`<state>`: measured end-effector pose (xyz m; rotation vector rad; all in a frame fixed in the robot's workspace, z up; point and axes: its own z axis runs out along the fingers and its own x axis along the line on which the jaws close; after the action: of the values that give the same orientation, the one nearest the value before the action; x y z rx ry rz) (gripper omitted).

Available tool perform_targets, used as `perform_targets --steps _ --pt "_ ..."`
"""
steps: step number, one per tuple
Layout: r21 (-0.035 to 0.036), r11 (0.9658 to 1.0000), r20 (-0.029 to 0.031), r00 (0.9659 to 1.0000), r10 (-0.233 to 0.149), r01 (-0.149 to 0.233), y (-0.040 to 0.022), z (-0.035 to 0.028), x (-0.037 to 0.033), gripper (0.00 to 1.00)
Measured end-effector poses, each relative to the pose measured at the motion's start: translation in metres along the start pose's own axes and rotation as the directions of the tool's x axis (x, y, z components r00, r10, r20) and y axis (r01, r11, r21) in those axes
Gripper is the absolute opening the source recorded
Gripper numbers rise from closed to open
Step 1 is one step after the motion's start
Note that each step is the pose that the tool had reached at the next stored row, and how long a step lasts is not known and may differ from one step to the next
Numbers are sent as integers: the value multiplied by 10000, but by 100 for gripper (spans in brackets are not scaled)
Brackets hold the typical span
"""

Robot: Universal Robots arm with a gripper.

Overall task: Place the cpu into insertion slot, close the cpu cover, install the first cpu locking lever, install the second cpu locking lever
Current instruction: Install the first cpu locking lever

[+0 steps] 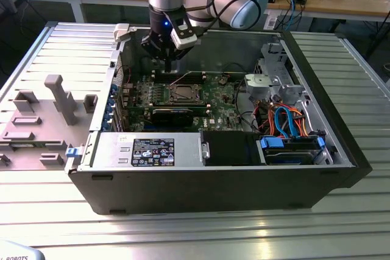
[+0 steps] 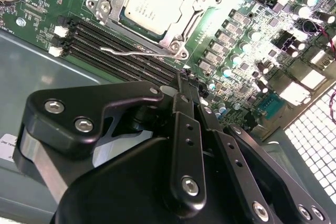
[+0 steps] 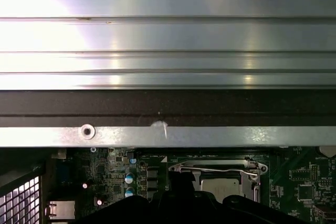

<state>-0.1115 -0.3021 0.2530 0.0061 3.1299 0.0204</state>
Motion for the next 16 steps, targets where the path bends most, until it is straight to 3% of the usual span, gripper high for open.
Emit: perform_targets --steps 16 --pt "1 10000 -1 10000 0 0 -1 88 1 11"
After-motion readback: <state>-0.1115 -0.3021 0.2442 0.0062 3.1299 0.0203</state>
